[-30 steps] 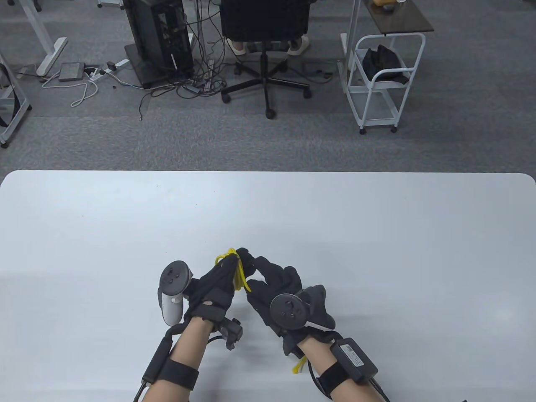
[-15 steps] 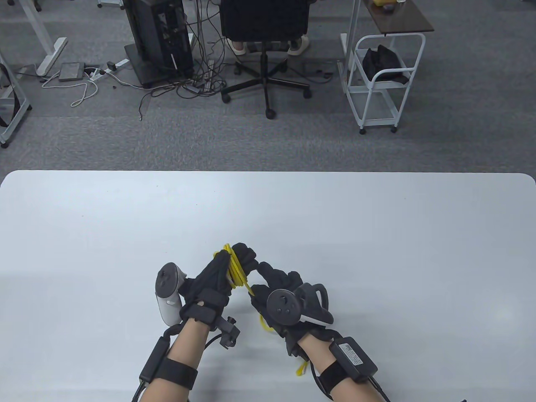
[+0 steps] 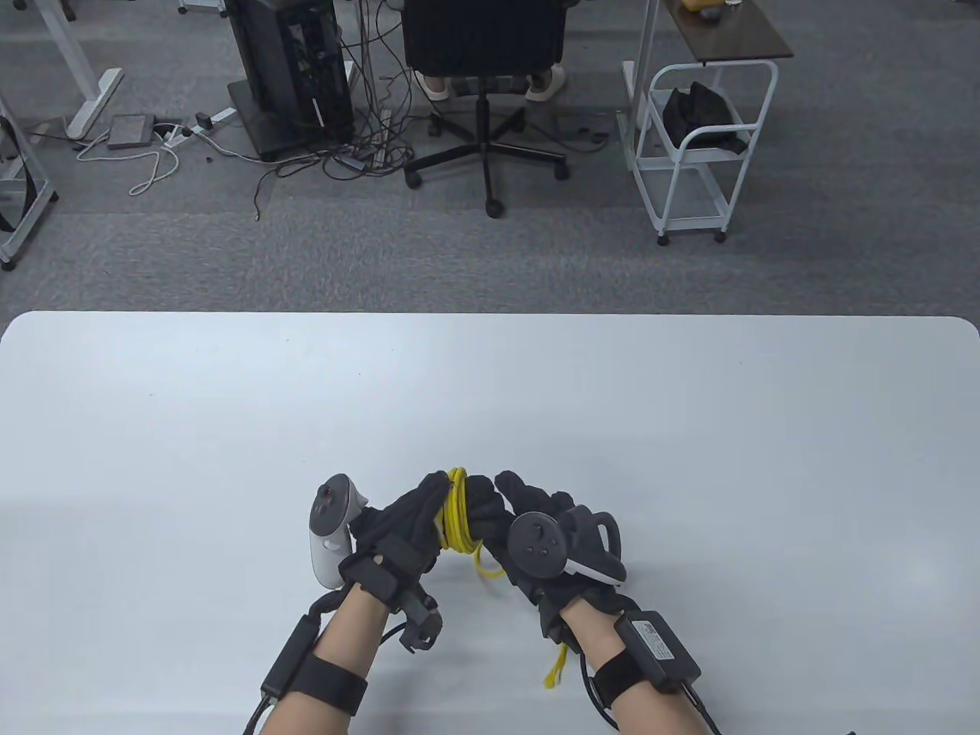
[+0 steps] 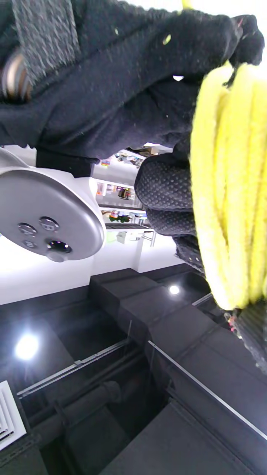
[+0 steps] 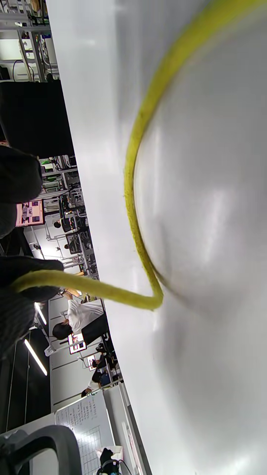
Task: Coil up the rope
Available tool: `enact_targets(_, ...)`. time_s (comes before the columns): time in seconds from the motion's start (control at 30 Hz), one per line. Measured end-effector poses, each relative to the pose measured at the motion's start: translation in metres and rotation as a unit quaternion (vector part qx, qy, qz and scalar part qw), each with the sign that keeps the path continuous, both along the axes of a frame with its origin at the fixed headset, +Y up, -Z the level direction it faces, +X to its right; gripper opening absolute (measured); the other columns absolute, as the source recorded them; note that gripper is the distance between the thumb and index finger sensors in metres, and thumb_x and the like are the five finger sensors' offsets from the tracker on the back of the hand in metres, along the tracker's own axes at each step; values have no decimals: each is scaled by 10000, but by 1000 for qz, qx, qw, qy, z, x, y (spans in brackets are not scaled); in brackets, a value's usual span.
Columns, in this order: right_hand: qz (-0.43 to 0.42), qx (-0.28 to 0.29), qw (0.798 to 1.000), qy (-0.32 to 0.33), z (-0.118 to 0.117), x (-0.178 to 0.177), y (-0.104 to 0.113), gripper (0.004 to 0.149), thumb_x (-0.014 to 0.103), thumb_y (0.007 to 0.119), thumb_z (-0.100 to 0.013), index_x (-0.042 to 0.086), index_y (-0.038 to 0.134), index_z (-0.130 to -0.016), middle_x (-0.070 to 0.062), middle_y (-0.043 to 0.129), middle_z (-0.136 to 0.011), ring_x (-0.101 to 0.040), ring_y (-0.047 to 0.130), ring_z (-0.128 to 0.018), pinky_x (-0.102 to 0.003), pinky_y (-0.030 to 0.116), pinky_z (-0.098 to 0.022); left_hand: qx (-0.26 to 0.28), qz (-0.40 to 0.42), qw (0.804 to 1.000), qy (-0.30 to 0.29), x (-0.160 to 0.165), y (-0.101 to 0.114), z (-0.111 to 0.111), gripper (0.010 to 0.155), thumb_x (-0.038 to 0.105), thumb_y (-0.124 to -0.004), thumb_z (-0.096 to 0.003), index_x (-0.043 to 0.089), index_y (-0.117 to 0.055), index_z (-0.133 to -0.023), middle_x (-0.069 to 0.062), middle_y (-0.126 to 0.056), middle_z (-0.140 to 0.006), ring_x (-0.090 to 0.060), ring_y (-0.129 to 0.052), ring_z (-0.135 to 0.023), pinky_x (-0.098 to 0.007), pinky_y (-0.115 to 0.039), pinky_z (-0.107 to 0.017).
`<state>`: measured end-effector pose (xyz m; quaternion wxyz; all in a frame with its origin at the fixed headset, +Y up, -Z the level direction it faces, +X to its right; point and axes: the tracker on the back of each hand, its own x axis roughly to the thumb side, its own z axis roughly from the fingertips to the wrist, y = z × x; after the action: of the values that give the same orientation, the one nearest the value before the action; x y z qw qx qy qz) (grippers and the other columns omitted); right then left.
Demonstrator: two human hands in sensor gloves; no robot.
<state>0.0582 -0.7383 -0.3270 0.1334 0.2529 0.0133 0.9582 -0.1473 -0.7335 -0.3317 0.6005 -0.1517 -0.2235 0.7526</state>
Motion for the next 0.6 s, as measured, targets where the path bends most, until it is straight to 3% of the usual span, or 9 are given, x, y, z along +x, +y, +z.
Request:
enact_targets(0.33, -13, 34, 998, -45, -7, 20, 9, 412, 380, 675, -592, 187, 705, -954, -235, 368, -1174, -530, 596, -969, -779, 433, -657, -4, -86, 993, -79, 13, -2, 0, 595, 499, -508, -624, 155, -879, -937, -168, -1021, -843, -298, -1073, -643, -367, -825, -539)
enact_targets(0.5, -63, 81, 991, -83, -7, 33, 21, 406, 371, 671, -591, 171, 707, -943, -228, 394, -1168, -519, 613, -962, -773, 442, -658, 9, -194, 974, -119, 21, -5, 2, 602, 498, -509, -623, 141, -874, -943, -186, -1014, -850, -312, -1072, -644, -376, -825, -536)
enact_targets(0.6, -93, 84, 988, -90, -6, 40, 24, 408, 370, 676, -589, 171, 704, -944, -226, 396, -1167, -520, 610, -961, -772, 443, -658, 25, -240, 965, -106, 24, -6, 3, 606, 496, -507, -622, 136, -858, -960, -189, -994, -879, -319, -1053, -681, -379, -812, -556)
